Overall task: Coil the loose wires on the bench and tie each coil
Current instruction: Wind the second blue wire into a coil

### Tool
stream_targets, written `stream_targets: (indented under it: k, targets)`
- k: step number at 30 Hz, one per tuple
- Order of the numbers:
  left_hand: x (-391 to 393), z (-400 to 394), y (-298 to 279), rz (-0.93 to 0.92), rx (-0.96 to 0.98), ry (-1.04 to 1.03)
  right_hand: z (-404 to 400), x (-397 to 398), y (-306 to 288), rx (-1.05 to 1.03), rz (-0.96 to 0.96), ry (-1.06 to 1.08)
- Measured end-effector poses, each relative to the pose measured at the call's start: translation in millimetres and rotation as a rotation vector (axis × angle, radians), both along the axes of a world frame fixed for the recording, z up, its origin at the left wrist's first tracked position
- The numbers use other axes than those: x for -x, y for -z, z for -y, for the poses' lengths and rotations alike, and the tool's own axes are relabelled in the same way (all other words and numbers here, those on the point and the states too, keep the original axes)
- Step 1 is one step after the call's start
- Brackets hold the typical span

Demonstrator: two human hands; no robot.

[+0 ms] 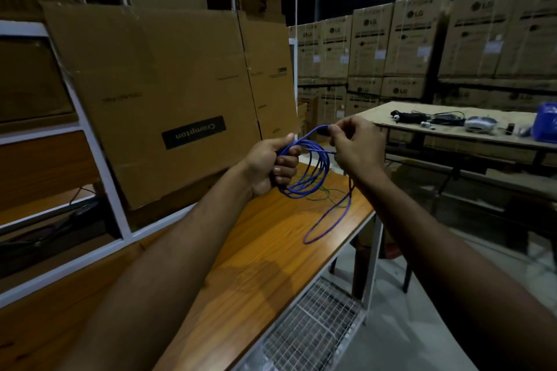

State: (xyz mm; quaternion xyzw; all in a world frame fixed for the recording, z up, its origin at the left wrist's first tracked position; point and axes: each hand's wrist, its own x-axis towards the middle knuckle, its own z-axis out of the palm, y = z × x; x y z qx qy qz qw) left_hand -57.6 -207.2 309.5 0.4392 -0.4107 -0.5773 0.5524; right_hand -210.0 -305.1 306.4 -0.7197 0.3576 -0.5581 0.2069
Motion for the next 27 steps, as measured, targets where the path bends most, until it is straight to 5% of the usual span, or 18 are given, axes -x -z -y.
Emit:
stream_targets:
  k: [5,10,14,27]
  targets:
    - [-4.9,2.3,-1.8,-0.026,0.033,-0.046,-0.1,-5.1,14.9,-0.299,0.009,-0.238]
    - [-13.9,4.3,-0.6,-0.015,0.052,-0.125,2.9,2.8,11.7,-0.258,-0.173,-0.498]
    - [-8.8,6.9,-4.3,-0.022,0.070,-0.130,-2.2,-5.6,10.0,-0.415,-0.132,-0.741]
    - [-18.1,-3.0,2.9,-0.053,0.097,-0.020,-3.8,-5.3,22.9,-0.420,-0.046,-0.802]
